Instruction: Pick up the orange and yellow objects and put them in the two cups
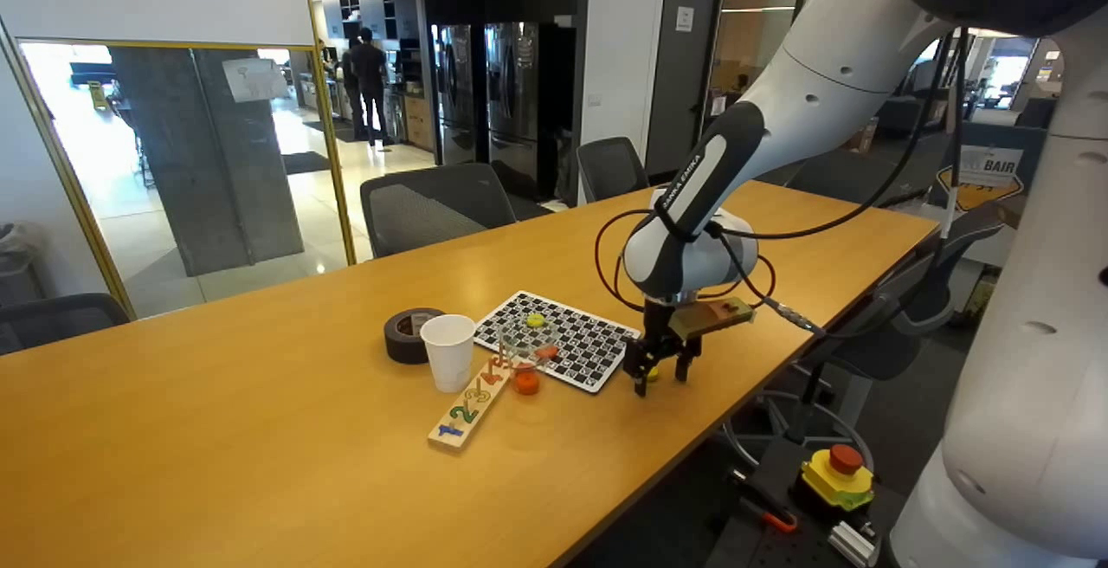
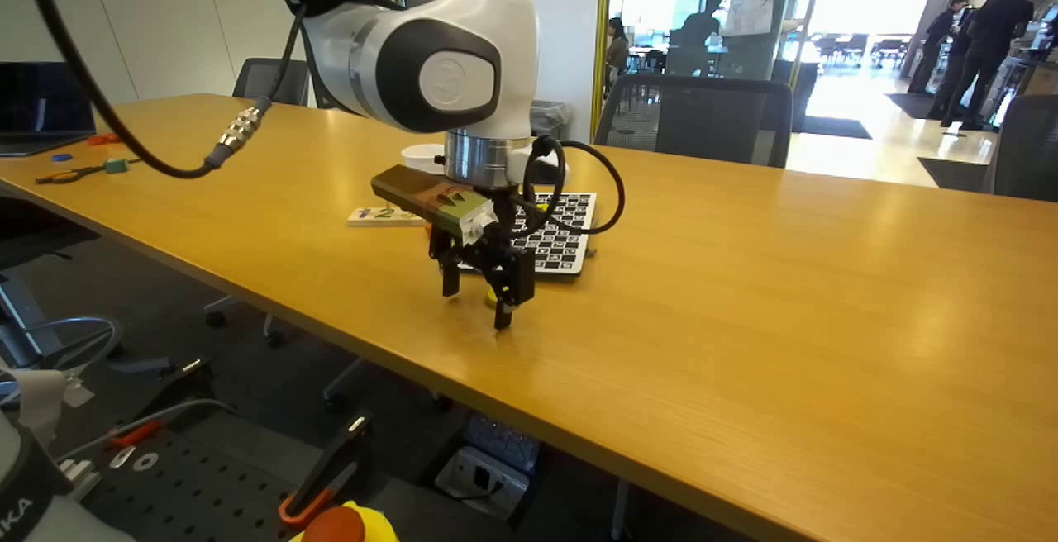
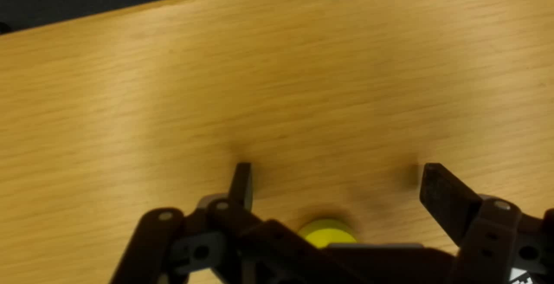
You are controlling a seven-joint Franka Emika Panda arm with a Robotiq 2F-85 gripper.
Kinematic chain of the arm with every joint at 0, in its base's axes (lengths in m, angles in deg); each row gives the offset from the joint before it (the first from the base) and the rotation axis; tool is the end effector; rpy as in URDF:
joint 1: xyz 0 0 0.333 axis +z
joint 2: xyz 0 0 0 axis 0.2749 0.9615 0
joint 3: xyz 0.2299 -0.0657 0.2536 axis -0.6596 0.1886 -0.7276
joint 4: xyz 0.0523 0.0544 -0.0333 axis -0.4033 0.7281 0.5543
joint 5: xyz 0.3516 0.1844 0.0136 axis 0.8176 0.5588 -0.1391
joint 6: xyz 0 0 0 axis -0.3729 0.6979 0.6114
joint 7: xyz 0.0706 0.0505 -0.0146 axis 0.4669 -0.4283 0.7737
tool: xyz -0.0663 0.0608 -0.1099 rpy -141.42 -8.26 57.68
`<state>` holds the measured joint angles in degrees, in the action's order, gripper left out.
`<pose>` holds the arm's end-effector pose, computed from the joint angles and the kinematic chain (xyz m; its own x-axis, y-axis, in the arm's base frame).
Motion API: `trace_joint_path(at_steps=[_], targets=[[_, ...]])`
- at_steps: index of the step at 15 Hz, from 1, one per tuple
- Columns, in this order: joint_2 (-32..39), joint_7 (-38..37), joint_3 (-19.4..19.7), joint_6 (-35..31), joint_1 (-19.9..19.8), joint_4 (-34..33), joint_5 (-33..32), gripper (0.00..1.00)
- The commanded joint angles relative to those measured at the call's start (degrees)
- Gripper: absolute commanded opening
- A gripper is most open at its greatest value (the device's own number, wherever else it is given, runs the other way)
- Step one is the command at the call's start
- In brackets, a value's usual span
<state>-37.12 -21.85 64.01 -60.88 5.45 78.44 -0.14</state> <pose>0.4012 -0.1532 0.2023 0.9479 -0.3004 -0.1063 -0.3043 -0.9523 -0.0222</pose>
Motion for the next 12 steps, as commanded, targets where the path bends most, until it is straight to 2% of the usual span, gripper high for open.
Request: trace_joint_path(at_steps=[1, 12], targets=[[-4.3, -1.12, 0.48, -1.64, -0.3, 3.5, -0.89, 1.0], [-6.06, -0.21, 0.81, -2.79, -0.45, 4.47, -0.2, 1.0]])
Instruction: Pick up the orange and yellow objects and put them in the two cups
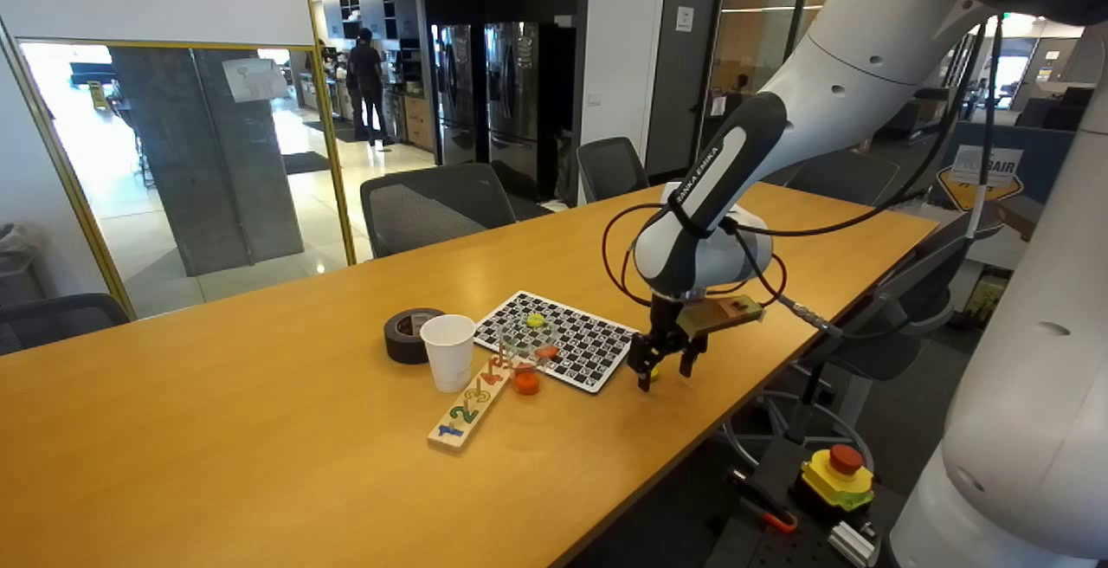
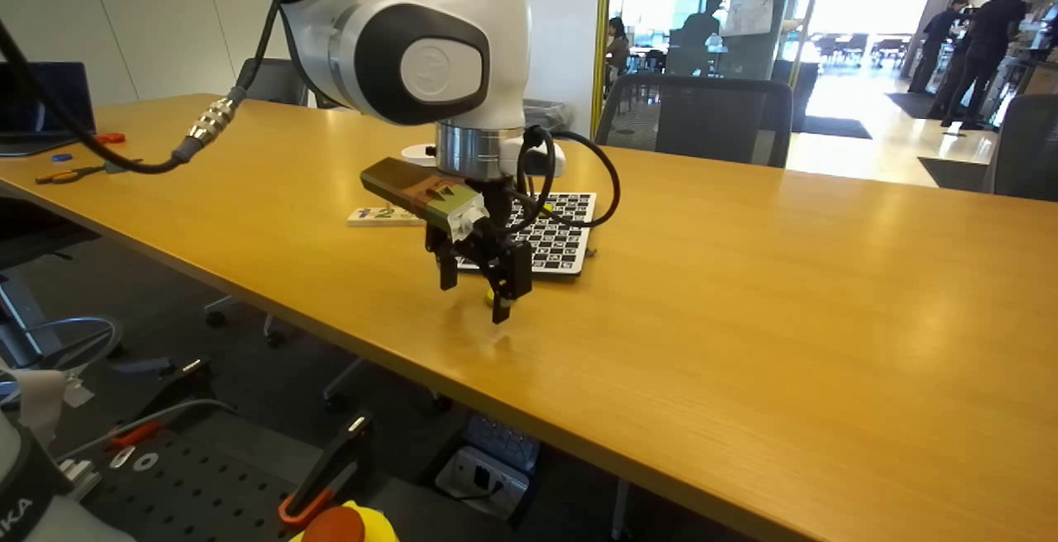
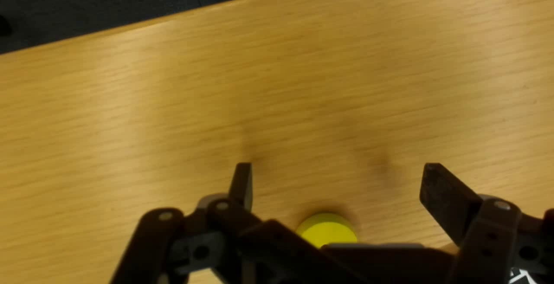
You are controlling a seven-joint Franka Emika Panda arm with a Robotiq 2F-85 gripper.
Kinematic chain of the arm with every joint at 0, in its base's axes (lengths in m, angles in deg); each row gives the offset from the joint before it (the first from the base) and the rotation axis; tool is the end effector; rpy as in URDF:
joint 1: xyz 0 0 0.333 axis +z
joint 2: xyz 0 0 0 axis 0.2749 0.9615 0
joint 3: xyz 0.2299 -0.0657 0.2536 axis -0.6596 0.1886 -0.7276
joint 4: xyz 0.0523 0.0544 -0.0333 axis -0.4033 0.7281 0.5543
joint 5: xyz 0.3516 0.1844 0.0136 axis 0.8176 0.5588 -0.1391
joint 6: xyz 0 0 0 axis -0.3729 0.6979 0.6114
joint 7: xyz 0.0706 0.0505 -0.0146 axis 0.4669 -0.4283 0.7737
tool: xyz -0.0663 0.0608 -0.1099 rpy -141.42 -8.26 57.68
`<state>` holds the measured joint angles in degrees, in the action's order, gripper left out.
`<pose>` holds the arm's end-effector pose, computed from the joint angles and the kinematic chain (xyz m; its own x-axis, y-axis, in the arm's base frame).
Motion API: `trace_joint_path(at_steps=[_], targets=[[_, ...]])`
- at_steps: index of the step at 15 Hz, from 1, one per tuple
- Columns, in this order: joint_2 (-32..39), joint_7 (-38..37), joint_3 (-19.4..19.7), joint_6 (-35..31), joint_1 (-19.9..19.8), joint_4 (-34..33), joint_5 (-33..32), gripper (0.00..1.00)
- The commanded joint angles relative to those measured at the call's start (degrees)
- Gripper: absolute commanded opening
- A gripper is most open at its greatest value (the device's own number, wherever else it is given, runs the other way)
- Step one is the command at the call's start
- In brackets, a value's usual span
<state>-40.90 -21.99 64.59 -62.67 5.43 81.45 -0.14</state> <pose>0.3890 -0.1524 0.2156 0.9473 -0.3143 -0.0624 -0.3165 -0.9481 -0.0290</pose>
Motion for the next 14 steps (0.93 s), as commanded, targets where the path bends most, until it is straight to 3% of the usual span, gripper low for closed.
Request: trace_joint_path(at_steps=[1, 14], targets=[[-2.29, 0.17, 0.26, -0.97, -0.47, 1.41, -0.01, 1.0], [-2.26, 0.49, 0.57, -0.08, -1.17, 0.62, 2.01, 1.0]])
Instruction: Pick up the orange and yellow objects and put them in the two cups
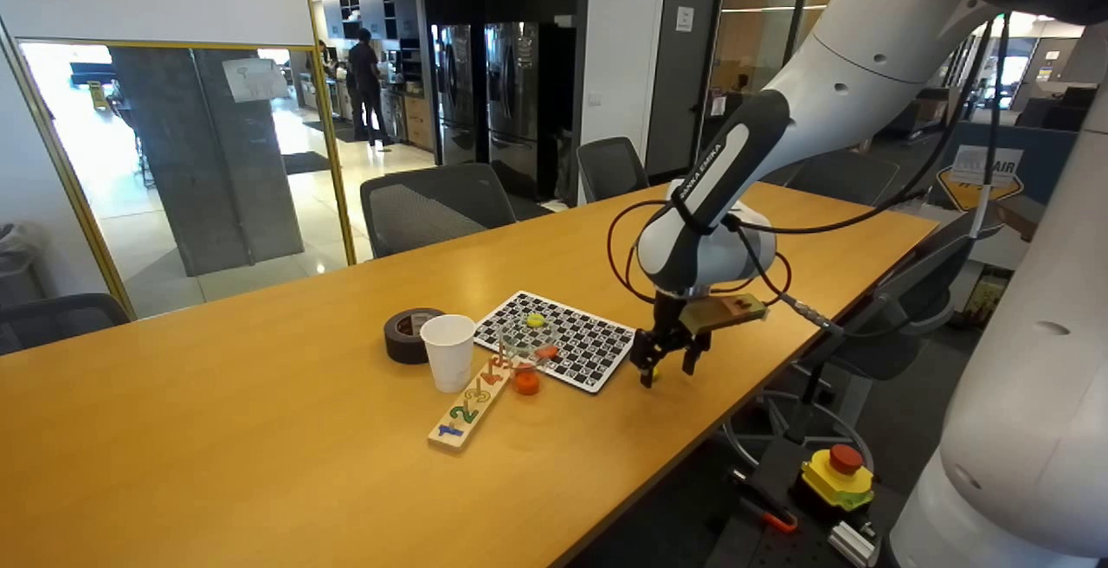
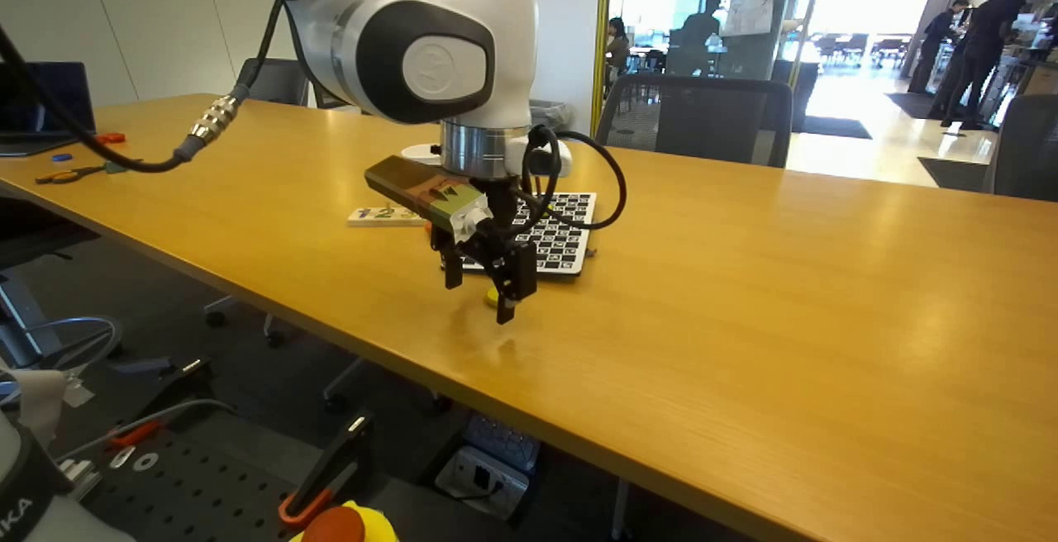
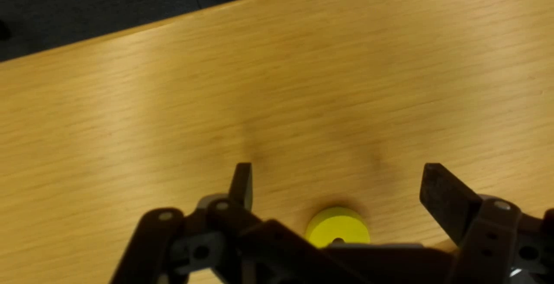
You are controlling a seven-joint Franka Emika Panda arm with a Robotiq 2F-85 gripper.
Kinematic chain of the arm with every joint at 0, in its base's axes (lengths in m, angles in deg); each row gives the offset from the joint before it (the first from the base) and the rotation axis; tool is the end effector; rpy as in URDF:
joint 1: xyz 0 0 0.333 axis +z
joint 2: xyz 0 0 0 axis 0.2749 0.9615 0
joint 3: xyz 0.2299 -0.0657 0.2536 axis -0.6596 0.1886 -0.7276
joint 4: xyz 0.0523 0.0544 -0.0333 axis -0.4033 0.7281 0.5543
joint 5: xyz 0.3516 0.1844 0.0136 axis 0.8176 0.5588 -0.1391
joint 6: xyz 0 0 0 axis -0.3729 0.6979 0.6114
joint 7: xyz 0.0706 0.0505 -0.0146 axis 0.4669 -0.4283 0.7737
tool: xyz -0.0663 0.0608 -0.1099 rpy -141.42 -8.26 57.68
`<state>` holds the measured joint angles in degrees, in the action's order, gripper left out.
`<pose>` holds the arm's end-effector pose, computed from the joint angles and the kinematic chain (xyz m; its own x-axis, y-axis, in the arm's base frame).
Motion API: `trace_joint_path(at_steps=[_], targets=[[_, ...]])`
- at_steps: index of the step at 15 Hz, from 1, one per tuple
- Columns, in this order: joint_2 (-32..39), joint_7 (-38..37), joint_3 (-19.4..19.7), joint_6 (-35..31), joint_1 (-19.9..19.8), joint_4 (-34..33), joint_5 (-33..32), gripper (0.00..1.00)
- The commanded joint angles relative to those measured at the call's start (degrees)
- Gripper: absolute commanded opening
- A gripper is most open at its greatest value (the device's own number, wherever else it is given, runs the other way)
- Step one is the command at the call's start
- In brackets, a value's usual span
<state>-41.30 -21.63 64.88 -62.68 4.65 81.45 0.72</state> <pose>0.3868 -0.1599 0.2185 0.9394 -0.3385 -0.0547 -0.3407 -0.9395 -0.0367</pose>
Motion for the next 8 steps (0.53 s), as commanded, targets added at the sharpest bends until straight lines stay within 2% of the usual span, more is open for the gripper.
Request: trace_joint_path(at_steps=[1, 8], targets=[[-1.33, 0.33, -0.06, 0.04, -0.17, -0.06, 1.95, 1.0], [4.6, -0.59, -3.53, -0.06, 2.2, -8.03, 8.19, 1.0]])
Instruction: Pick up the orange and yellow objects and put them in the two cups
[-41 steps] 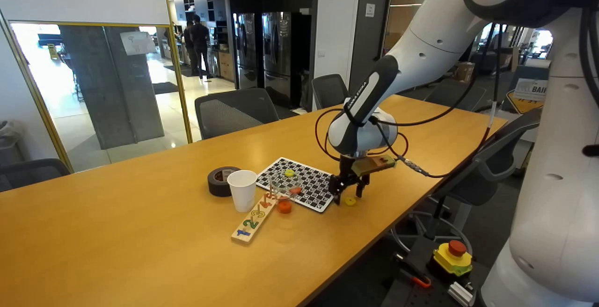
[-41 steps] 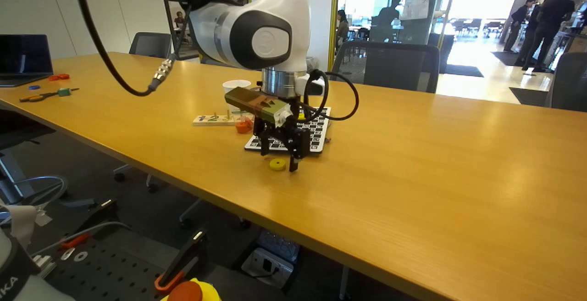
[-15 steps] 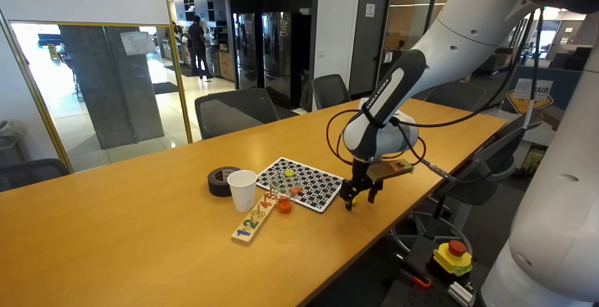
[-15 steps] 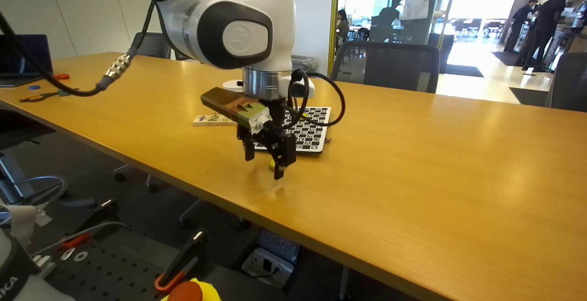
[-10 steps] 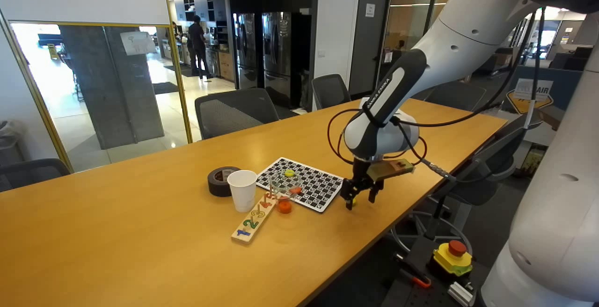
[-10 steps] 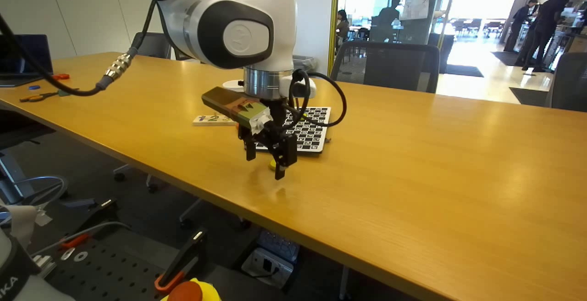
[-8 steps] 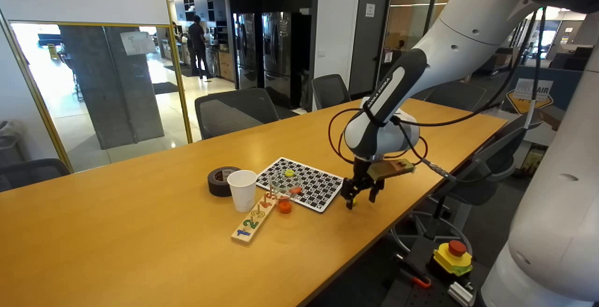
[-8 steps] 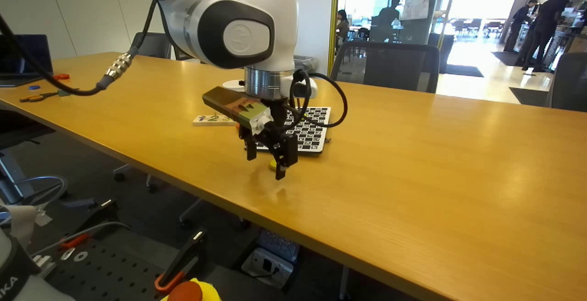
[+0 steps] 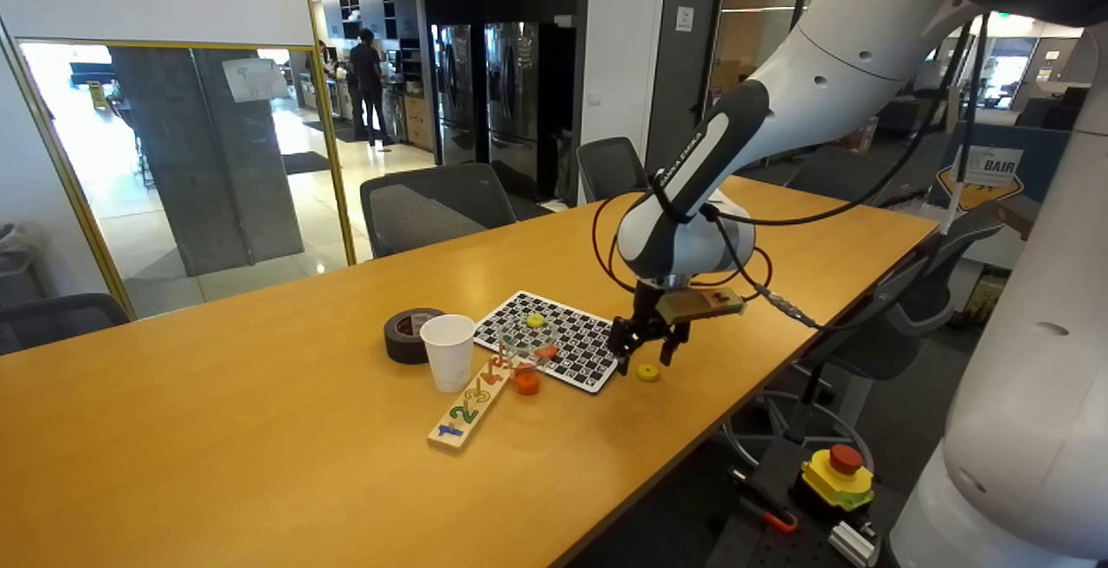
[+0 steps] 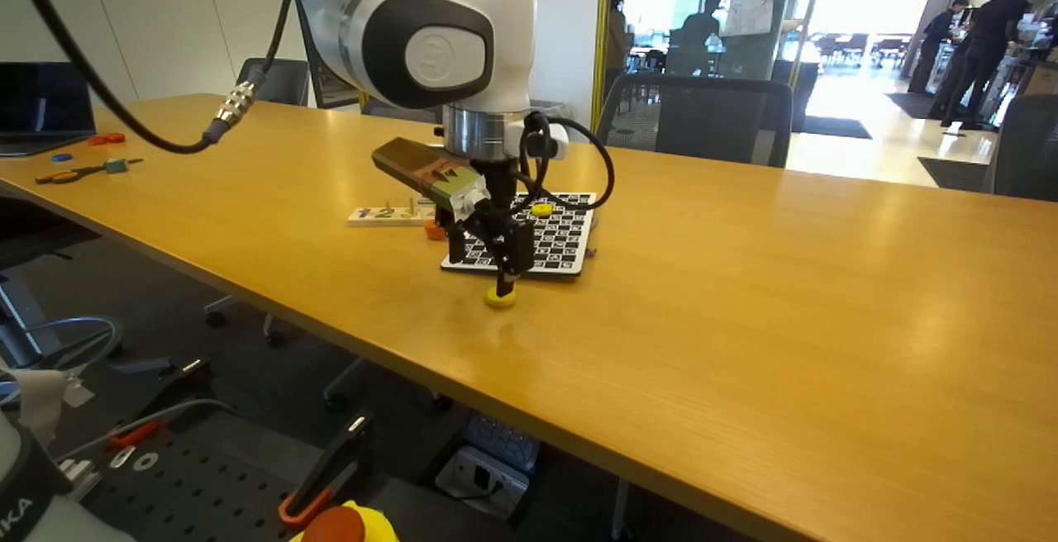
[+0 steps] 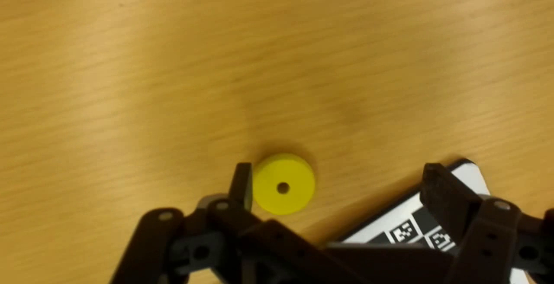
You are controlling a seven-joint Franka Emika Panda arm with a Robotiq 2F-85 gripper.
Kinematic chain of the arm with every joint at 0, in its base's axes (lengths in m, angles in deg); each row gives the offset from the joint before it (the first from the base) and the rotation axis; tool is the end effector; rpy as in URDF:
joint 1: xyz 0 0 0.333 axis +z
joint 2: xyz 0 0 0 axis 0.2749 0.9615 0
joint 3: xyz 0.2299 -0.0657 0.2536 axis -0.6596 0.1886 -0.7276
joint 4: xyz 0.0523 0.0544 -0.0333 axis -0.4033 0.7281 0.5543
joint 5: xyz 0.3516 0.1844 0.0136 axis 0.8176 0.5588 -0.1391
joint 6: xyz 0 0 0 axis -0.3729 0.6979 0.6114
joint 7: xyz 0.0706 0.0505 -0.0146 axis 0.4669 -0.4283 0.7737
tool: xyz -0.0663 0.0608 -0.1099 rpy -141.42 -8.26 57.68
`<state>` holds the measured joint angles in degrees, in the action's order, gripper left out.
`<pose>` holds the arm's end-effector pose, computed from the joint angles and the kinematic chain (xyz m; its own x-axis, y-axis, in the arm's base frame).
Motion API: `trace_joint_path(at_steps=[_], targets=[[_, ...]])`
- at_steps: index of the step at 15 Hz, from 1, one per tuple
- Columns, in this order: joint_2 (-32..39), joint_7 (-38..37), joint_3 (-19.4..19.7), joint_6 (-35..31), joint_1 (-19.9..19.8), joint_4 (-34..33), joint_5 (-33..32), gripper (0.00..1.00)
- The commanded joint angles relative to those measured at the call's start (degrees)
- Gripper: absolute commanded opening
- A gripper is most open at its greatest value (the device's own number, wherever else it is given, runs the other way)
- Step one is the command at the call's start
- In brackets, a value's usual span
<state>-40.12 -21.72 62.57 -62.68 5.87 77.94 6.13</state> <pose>0.4198 -0.1447 0.2300 0.9329 -0.3598 -0.0135 -0.3597 -0.9298 -0.0780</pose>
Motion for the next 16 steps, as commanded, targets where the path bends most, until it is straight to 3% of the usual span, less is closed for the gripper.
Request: trace_joint_path(at_steps=[1, 8, 16], targets=[[4.69, -1.05, -1.3, 0.38, 0.96, -6.17, 2.23, 1.0], [9.48, -12.58, 1.59, 3.34, 1.52, -12.17, -7.29, 1.0], [7.44, -11.69, 1.26, 8.22, 0.92, -10.17, -6.72, 1.0]])
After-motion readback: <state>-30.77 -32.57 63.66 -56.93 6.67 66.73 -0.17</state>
